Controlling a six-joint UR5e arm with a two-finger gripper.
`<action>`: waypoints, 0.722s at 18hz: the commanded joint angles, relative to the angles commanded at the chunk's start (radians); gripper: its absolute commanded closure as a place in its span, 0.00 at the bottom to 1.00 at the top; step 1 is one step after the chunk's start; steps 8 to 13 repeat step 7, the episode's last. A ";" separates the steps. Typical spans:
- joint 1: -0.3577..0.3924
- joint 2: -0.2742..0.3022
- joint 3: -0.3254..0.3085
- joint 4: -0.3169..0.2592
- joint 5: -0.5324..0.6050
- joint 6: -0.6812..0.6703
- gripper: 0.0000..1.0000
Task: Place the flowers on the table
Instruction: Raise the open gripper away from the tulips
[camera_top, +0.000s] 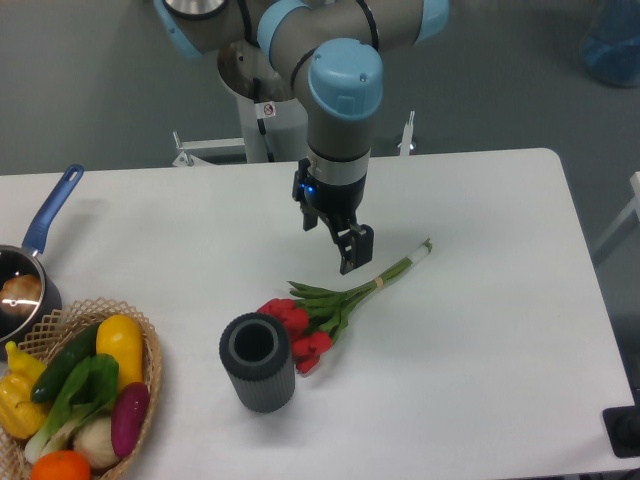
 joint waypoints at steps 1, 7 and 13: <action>0.000 0.002 0.002 0.002 0.000 0.002 0.00; 0.005 0.002 0.029 0.000 -0.002 0.003 0.00; 0.005 0.002 0.029 0.000 -0.002 0.003 0.00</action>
